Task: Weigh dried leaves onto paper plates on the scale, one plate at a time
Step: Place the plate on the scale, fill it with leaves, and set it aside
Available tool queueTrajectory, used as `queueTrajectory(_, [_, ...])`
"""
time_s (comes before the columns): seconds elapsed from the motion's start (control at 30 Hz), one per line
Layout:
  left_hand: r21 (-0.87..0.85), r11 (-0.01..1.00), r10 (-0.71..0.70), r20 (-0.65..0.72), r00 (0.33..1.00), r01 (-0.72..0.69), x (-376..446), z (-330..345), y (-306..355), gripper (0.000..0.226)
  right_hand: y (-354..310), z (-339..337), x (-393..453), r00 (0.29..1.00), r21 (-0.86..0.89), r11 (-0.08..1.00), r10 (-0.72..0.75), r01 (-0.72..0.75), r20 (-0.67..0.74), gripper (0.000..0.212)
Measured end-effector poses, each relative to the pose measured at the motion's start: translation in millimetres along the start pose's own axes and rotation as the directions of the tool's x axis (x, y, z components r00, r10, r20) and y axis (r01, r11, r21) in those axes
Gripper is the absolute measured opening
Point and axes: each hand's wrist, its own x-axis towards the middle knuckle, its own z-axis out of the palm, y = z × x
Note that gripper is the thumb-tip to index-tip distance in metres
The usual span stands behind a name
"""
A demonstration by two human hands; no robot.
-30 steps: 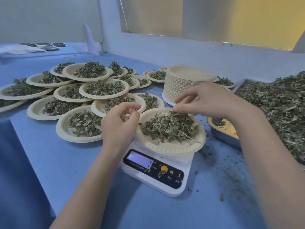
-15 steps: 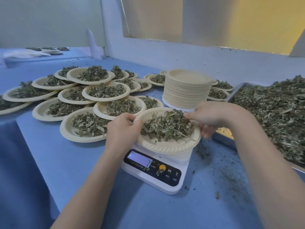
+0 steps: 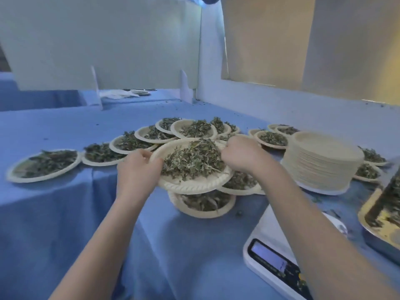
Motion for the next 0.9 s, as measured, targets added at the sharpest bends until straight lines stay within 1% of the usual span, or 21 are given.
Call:
queueTrajectory(0.1, [0.068,0.997,-0.017,-0.100,0.995,0.024,32,-31,-23,0.011,-48,23,27,0.998,0.098,0.994,-0.056,0.054,0.018,0.021])
queueTrajectory(0.17, [0.095,0.993,-0.048,-0.150,0.987,0.063,52,-50,-41,0.011,-77,38,48,0.997,0.179,0.981,-0.078,0.073,0.020,0.023])
queueTrajectory(0.23, [0.097,0.991,-0.075,-0.175,0.982,0.093,73,-68,-60,0.011,-103,55,70,0.993,0.244,0.964,-0.115,0.106,0.022,0.020])
queueTrajectory(0.33, [0.151,0.980,-0.093,-0.224,0.970,0.129,102,-90,-84,0.018,-142,79,102,0.985,0.316,0.935,-0.174,0.160,0.017,0.034])
queueTrajectory(0.43, [0.217,0.960,-0.109,-0.290,0.951,0.177,136,-107,-107,0.018,-176,103,131,0.970,0.366,0.904,-0.243,0.220,0.017,0.035])
queueTrajectory(0.53, [0.229,0.944,-0.168,-0.276,0.946,0.235,169,-115,-133,0.024,-202,128,157,0.964,0.441,0.868,-0.266,0.227,0.027,0.033])
queueTrajectory(0.63, [0.298,0.915,-0.213,-0.213,0.953,0.271,192,-113,-154,0.027,-219,153,180,0.959,0.468,0.853,-0.282,0.231,0.041,0.022])
queueTrajectory(0.73, [0.403,0.868,-0.247,-0.155,0.957,0.289,199,-107,-167,0.022,-227,175,197,0.954,0.456,0.863,-0.287,0.219,0.083,0.016])
queueTrajectory(0.77, [0.462,0.842,-0.248,-0.127,0.960,0.279,200,-105,-171,0.021,-229,181,201,0.952,0.456,0.864,-0.289,0.214,0.101,0.024])
queueTrajectory(0.8, [0.508,0.819,-0.248,-0.107,0.963,0.268,200,-103,-175,0.022,-230,186,205,0.950,0.446,0.869,-0.292,0.216,0.107,0.036])
queueTrajectory(0.83, [0.529,0.808,-0.243,-0.099,0.965,0.258,200,-101,-179,0.023,-231,191,207,0.950,0.425,0.877,-0.294,0.226,0.102,0.043])
queueTrajectory(0.9, [0.537,0.804,-0.235,-0.109,0.966,0.256,203,-99,-187,0.024,-233,199,211,0.951,0.368,0.894,-0.301,0.256,0.071,0.044])
